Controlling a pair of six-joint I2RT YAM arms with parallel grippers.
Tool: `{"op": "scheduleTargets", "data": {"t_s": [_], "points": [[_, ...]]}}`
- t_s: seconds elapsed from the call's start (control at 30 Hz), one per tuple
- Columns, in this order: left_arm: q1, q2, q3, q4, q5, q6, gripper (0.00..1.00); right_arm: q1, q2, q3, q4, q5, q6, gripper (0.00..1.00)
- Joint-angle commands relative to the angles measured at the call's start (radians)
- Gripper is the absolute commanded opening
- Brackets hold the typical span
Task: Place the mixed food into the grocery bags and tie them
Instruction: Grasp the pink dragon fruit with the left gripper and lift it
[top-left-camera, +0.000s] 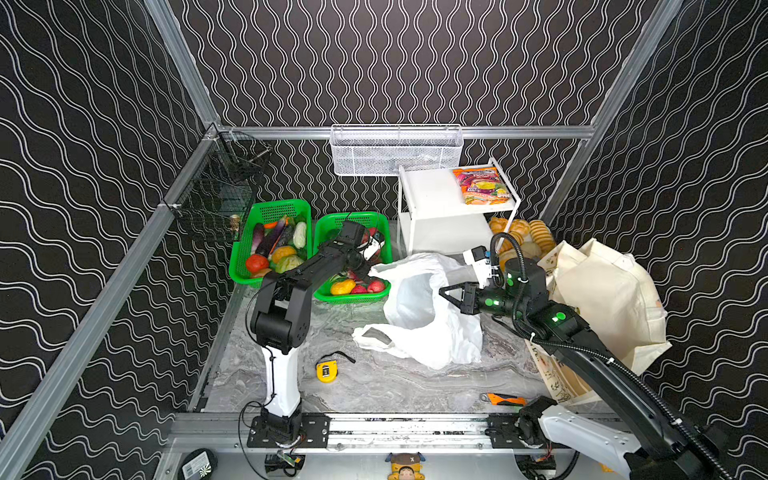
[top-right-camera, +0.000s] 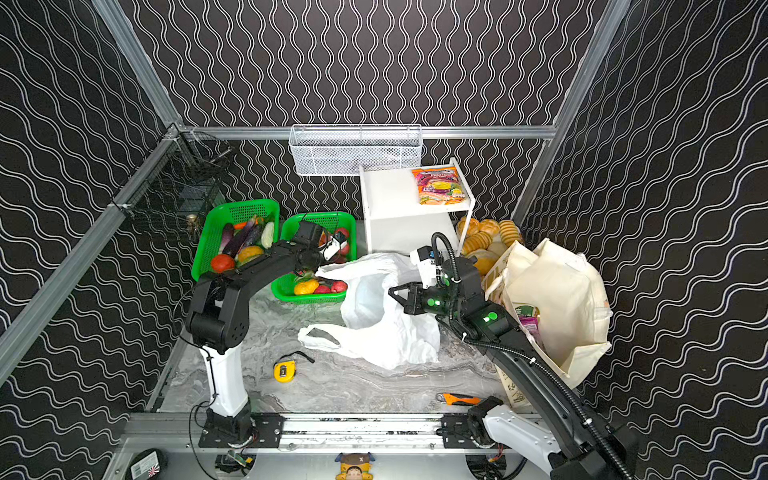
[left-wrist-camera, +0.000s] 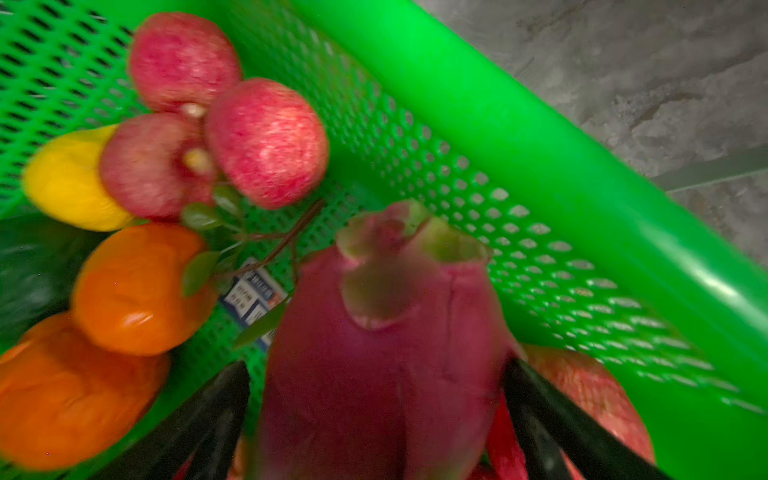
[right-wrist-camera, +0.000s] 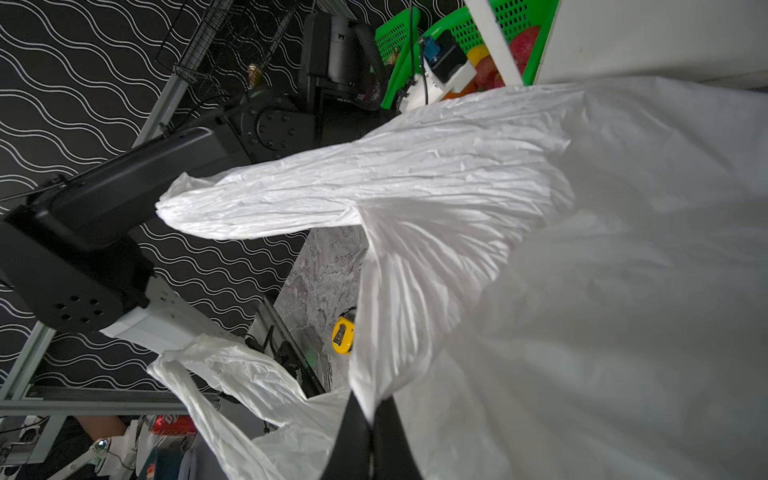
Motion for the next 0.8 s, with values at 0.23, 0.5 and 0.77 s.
{"op": "scheduleTargets", "data": {"t_s": [0.23, 0.5, 0.77], "points": [[0.000, -0.024, 0.041, -0.119, 0.084, 0.036, 0.58, -0.006, -0.003, -0.031, 0.118, 0.008, 0.091, 0.00], [0.006, -0.240, -0.059, -0.021, 0.001, -0.063, 0.54, -0.049, -0.035, -0.097, 0.190, 0.010, 0.185, 0.00], [0.029, -0.516, -0.139, -0.141, 0.038, -0.232, 0.54, -0.085, -0.042, -0.132, 0.249, -0.021, 0.235, 0.00]]}}
